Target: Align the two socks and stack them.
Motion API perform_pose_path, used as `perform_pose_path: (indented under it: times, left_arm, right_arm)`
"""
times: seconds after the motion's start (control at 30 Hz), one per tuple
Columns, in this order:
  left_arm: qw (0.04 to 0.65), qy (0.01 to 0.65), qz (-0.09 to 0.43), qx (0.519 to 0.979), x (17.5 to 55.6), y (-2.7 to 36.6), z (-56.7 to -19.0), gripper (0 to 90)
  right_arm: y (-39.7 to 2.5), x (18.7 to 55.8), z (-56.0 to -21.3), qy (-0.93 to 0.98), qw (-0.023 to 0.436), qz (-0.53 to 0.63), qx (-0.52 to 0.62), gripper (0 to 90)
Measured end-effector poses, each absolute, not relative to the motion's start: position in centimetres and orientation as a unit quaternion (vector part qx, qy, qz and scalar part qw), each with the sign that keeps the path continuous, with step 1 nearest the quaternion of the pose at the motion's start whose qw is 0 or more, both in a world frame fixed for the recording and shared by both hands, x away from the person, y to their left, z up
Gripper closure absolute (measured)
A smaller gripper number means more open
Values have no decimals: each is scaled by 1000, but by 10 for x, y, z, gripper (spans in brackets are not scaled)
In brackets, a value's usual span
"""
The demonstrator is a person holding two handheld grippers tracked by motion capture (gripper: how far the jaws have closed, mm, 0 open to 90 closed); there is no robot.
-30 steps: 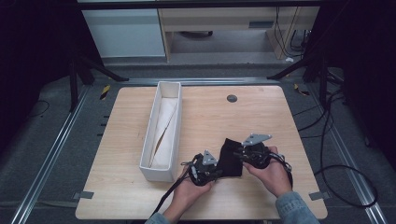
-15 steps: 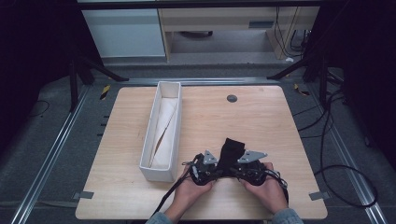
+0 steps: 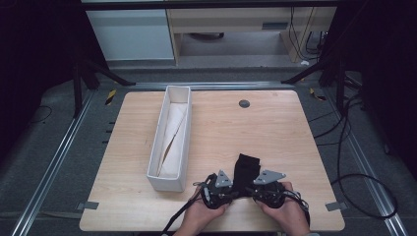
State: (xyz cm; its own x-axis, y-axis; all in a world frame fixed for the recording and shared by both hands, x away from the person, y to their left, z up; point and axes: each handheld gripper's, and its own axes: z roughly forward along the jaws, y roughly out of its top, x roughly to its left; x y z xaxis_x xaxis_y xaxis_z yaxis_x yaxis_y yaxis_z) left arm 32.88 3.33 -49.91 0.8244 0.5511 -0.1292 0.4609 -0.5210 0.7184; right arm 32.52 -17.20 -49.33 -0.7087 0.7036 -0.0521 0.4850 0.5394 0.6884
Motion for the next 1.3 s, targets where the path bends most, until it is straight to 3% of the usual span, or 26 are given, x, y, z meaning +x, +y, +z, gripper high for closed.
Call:
perform_pose_path:
  times: [0.73, 1.03, 1.3]
  left_arm:
    - [396, 271, 49, 876, 312, 28, -500, 752]
    - [409, 257, 84, 872, 312, 38, -486, 573]
    - [425, 261, 92, 862, 331, 48, -468, 569]
  right_arm:
    - [-178, 309, -492, 864, 178, 325, 342, 584]
    - [-185, 300, -486, 859, 184, 335, 339, 566]
    - [-188, 295, -482, 858, 186, 341, 337, 609]
